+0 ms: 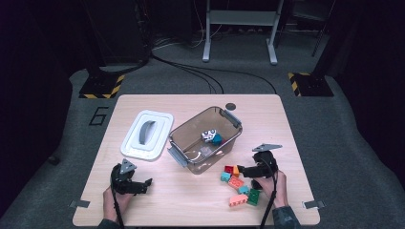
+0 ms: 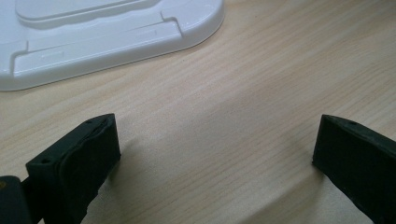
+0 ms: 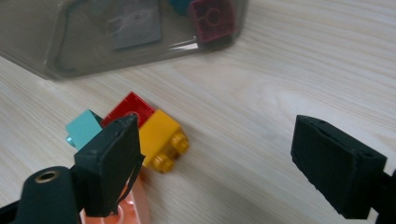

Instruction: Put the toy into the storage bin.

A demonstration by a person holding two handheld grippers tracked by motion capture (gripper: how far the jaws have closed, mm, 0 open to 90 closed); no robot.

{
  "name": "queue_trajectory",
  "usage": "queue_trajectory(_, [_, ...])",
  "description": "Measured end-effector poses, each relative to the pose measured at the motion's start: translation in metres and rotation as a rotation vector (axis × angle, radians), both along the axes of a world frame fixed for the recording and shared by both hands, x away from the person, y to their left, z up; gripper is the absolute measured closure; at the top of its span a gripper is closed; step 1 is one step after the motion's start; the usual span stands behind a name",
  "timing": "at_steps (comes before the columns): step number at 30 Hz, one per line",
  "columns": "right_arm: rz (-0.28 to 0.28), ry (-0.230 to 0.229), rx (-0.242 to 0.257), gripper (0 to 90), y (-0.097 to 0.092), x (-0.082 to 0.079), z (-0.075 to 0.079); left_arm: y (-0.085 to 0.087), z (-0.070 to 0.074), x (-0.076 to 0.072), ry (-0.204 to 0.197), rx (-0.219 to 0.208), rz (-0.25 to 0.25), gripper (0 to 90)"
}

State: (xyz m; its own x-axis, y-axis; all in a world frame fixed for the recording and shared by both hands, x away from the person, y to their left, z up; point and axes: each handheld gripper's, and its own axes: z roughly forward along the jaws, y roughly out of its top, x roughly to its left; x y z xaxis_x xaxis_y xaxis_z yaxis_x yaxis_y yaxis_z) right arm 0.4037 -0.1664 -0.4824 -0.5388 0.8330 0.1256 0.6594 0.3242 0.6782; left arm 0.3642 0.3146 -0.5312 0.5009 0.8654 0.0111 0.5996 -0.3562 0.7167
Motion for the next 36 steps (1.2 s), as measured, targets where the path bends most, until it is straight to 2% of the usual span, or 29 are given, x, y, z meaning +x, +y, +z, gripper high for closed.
queue_trajectory(4, [0.008,0.018,0.004,16.2,0.013,0.003,-0.004,0.000,0.000,0.000,-0.001,-0.001,0.001,0.5])
queue_trajectory(5, [0.005,0.032,0.009,17.0,0.016,0.003,-0.004,0.000,0.000,0.000,-0.001,-0.001,0.001,0.5])
queue_trajectory(8, [0.017,0.033,-0.004,22.0,0.021,0.005,-0.007,0.000,0.000,0.000,0.000,-0.001,0.002,0.5])
queue_trajectory(9, [0.015,0.045,-0.014,29.6,0.024,0.005,-0.008,0.000,0.000,0.000,0.000,0.000,0.001,0.5])
queue_trajectory(12, [0.021,0.044,-0.017,34.2,0.023,0.005,-0.009,0.000,0.000,0.000,0.000,0.000,0.001,0.5])
queue_trajectory(16, [0.009,0.068,-0.031,46.1,0.020,0.003,-0.008,0.000,0.000,0.000,-0.001,-0.001,0.001,0.5])
queue_trajectory(17, [0.009,0.068,-0.031,46.1,0.020,0.003,-0.008,0.000,0.000,0.000,-0.001,-0.001,0.001,0.5])
queue_trajectory(18, [0.001,0.074,-0.035,51.9,0.018,0.002,-0.008,0.000,0.000,0.000,0.000,0.000,0.001,0.5])
queue_trajectory(23, [-0.002,0.087,-0.039,64.9,0.016,0.002,-0.008,0.000,0.000,0.000,0.000,0.000,0.001,0.5])
queue_trajectory(36, [-0.021,0.090,-0.057,66.0,0.013,0.005,-0.008,0.000,0.000,0.000,-0.001,0.000,0.001,0.5])
